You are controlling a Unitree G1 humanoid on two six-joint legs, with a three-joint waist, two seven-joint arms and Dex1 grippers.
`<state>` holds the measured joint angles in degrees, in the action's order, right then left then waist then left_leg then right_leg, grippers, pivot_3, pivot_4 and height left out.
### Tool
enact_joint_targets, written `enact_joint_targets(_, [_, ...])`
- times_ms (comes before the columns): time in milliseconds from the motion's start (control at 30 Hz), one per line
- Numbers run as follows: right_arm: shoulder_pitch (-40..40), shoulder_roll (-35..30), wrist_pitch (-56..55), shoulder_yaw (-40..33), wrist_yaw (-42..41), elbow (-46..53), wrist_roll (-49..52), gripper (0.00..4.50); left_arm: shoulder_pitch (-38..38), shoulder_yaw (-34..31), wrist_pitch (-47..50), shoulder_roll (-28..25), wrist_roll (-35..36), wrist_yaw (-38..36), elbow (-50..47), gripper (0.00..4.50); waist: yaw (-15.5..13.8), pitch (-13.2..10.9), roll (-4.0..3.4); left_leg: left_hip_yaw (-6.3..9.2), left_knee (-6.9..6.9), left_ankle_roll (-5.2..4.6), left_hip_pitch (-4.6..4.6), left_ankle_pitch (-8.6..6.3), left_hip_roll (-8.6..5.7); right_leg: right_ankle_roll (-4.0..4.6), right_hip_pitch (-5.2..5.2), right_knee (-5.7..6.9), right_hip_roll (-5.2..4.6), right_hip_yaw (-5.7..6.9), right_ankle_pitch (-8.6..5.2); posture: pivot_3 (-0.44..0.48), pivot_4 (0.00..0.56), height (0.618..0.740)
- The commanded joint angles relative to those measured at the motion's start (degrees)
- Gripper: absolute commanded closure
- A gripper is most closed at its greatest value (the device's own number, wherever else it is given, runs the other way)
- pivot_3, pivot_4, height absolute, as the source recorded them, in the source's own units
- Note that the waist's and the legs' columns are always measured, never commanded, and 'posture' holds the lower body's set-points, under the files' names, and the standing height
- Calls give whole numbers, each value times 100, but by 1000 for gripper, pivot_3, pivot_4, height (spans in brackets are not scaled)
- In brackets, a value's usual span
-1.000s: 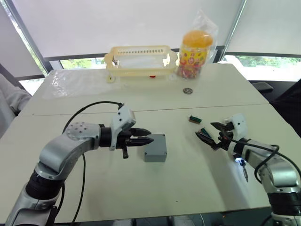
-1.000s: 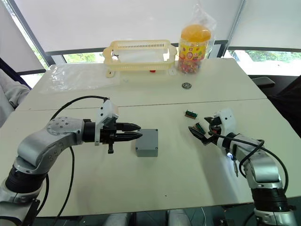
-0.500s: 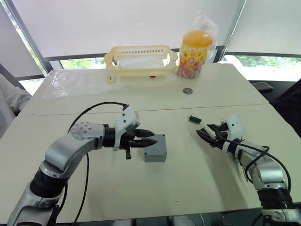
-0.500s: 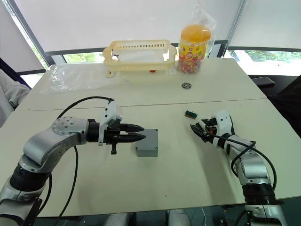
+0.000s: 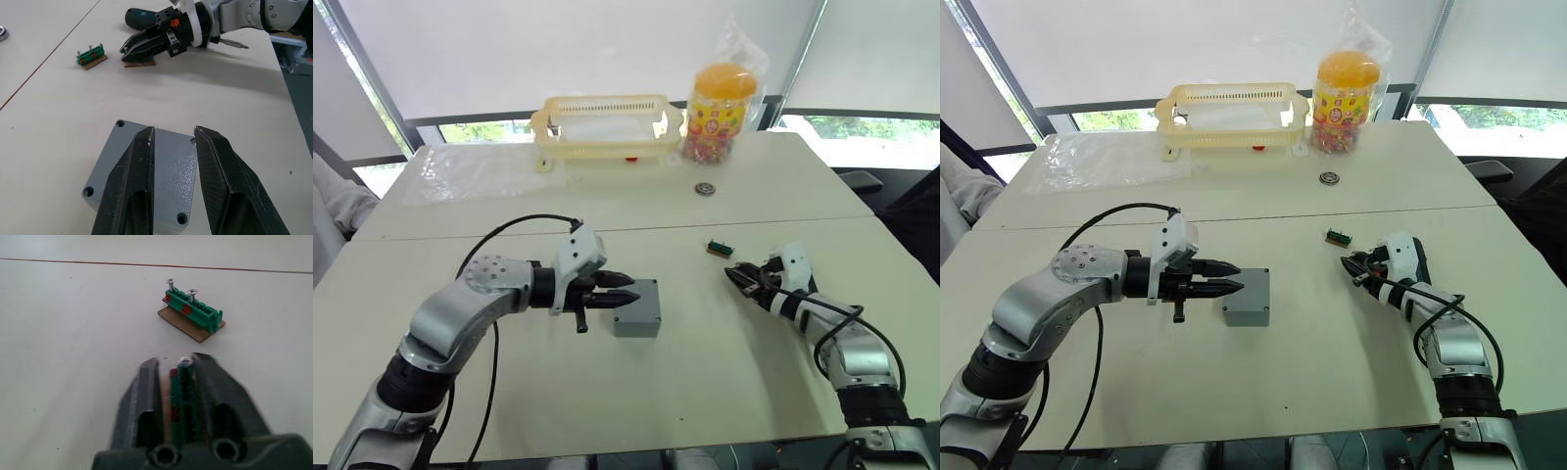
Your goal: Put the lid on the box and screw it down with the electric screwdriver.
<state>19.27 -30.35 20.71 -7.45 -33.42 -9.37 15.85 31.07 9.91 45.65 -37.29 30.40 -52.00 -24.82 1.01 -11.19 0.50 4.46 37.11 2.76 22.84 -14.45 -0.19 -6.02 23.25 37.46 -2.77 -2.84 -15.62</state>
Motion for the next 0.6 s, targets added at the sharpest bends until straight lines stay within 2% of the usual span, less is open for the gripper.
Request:
enact_joint_targets(33, [119,15,-132,-84,18,69,-9,4460,-19,-62,-99,-35,-37,34,-103,3255,0,0,0,0,0,0,0,0,0,0,0,0,0,0,0,0,150,740])
enact_joint_targets(367, [98,20,-113,-125,76,101,10,4460,0,-37,-118,-11,-84,54,-58,3255,0,0,0,0,0,0,0,0,0,0,0,0,0,0,0,0,150,740])
enact_joint_targets(533, [185,139,348,-403,39,195,511,4460,-7,6,-154,9,-151,44,-33,3255,0,0,0,0,0,0,0,0,0,0,0,0,0,0,0,0,150,740])
enact_joint_targets(600, [106,47,343,-263,-61,229,379,4460,-10,10,-148,26,-154,54,-44,3255,0,0,0,0,0,0,0,0,0,0,0,1,0,0,0,0,150,740])
